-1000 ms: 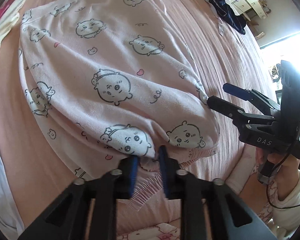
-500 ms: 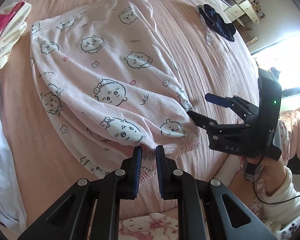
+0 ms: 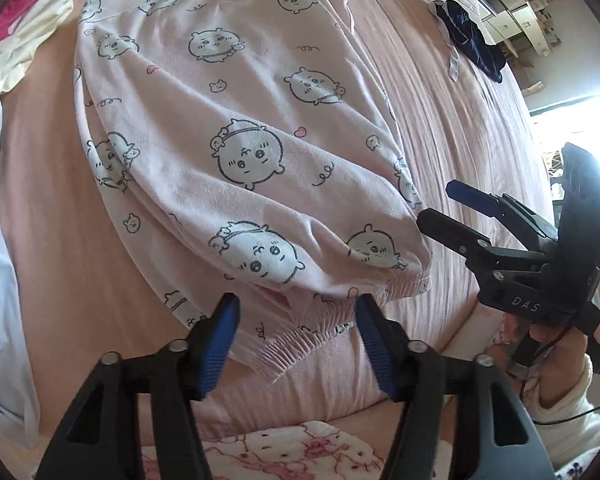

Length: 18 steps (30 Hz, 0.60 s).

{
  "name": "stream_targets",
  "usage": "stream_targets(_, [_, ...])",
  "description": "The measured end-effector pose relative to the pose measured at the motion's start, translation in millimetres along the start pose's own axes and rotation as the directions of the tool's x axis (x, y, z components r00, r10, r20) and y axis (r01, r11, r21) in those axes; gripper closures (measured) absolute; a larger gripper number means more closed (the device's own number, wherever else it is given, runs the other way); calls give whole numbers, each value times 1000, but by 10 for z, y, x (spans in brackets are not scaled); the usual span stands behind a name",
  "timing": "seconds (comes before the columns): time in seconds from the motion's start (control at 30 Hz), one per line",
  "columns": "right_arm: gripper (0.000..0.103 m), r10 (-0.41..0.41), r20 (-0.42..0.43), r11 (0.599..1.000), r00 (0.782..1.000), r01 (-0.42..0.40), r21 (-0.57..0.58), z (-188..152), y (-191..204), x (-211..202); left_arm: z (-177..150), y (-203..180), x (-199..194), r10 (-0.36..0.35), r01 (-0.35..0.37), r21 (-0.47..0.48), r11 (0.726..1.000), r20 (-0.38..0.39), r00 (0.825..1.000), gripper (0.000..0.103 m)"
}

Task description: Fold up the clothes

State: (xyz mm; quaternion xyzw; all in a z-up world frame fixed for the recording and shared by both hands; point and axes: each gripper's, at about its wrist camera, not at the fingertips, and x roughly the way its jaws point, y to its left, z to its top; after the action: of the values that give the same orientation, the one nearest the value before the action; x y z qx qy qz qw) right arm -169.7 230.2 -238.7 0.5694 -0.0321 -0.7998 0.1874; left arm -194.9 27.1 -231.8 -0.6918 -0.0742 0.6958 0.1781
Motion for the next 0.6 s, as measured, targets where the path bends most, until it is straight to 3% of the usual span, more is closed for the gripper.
stream_targets(0.13, [25,29,7,999,1000,-29,32,35,-35,5,51,-57,53,16,-17,22,1000,10,1000,41])
stream_targets(0.3, [25,30,-5,998,1000,-30,61,48,-82,68,104,-85,288,36,-35,15,999,-34,999,44])
stream_targets(0.4, [25,35,-11,996,999,-34,88,37,-119,78,111,-147,268,55,-55,39,998,-7,998,85])
stream_targets(0.6, [25,44,-4,995,999,-43,86,51,-85,73,97,-234,86,66,-69,78,995,39,997,90])
